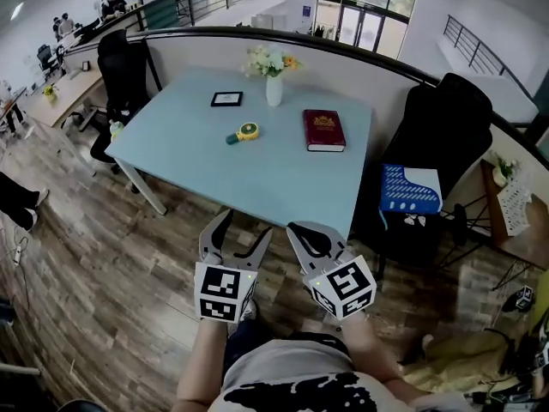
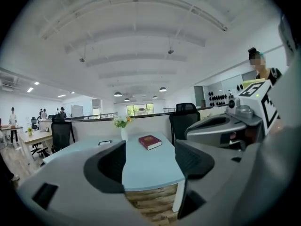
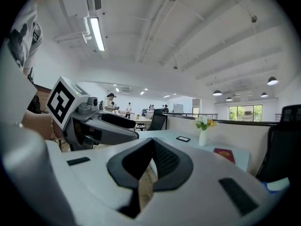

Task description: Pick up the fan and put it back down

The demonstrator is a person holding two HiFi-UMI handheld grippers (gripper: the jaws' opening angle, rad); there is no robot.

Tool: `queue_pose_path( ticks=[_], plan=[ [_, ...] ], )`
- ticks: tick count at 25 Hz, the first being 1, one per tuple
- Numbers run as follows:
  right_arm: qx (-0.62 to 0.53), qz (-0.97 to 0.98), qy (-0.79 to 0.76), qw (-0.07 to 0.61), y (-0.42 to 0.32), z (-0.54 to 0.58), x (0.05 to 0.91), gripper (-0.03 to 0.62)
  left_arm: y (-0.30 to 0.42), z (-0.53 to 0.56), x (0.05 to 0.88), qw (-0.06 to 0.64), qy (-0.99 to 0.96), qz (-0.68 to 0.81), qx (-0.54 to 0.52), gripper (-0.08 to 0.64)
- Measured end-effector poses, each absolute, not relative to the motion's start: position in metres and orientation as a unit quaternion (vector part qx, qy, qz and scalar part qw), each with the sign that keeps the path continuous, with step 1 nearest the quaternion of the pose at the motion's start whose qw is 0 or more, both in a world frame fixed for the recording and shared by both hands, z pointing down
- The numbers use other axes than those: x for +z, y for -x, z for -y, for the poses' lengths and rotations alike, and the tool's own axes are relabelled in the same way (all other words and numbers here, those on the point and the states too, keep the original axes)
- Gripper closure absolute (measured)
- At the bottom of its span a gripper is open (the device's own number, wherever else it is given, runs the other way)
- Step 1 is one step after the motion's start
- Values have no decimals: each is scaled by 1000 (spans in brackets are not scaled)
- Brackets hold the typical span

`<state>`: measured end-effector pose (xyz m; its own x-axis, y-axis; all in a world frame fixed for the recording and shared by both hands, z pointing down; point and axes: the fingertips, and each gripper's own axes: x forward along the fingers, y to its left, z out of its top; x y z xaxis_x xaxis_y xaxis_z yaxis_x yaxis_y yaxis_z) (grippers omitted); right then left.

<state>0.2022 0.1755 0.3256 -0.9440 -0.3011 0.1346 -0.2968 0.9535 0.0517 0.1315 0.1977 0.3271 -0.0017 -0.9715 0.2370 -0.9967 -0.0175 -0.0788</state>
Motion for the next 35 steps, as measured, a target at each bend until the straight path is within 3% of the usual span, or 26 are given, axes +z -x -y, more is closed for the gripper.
queue_pose_path(
  ticks=[12,25,35],
  plan=[
    [-9,975,-211,69,-94,-144,326,588,-24,-161,324,43,-744,654,129,236],
    [12,970,-222,99,-43,-122,353,588,31,-135,345,53,-739,658,132,236],
    [-3,973,-207,105,14,-39,350,588,73,-48,346,60,-744,653,126,236]
  ],
)
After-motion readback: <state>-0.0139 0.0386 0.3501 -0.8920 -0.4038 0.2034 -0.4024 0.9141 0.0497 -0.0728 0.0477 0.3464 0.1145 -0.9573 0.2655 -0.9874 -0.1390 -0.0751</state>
